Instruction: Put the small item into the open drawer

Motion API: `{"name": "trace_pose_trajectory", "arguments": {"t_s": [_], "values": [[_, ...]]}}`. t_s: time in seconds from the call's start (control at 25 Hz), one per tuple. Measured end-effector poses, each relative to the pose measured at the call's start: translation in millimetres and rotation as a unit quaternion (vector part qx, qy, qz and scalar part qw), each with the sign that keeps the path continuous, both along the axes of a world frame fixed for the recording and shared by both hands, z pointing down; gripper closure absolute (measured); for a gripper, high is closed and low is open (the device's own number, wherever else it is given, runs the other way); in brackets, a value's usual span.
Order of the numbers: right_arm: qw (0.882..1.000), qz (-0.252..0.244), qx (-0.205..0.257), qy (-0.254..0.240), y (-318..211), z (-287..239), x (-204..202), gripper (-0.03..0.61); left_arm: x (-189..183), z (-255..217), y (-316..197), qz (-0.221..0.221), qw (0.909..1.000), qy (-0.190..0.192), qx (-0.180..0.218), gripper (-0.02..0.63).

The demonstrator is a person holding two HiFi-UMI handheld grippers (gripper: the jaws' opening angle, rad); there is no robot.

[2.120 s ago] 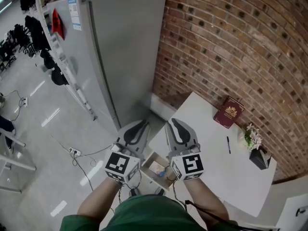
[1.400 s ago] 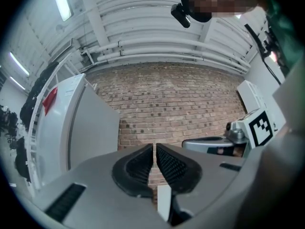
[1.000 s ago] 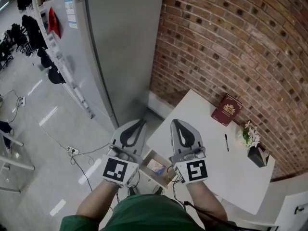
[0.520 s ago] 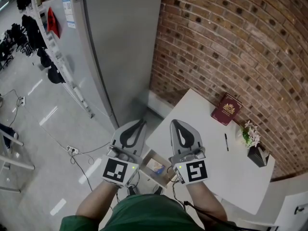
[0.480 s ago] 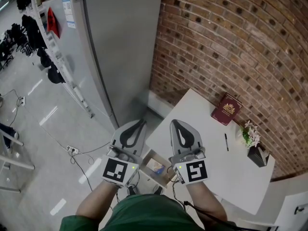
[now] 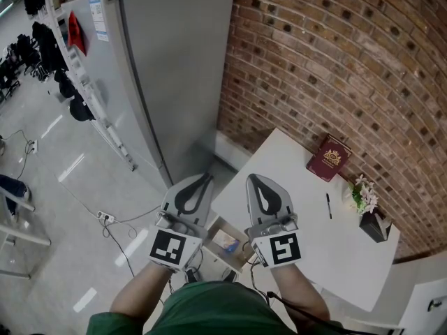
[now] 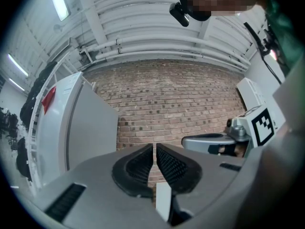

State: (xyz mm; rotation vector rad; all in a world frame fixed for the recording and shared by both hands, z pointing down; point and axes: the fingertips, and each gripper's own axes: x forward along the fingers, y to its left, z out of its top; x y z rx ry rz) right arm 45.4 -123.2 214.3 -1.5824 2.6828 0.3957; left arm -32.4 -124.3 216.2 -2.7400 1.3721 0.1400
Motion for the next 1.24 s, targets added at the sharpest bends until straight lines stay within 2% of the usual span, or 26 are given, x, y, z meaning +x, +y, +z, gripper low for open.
{"name": "trace_pose_trajectory", "arguments": {"t_s": [0.8,1.24], "values": [[1.000,-0.006,-0.005,-0.004,5.5,5.3,4.9,0.575,8.2,5.9,7.0,0.002,1.0000,-0.006,-0.003,0.592],[1.000,-0.004,-0.007,-0.004,8.7,9.1,21.6,0.575,24.0,10.7,9.9,0.003,0.9999,-0.012,-0.006,0.592]]}}
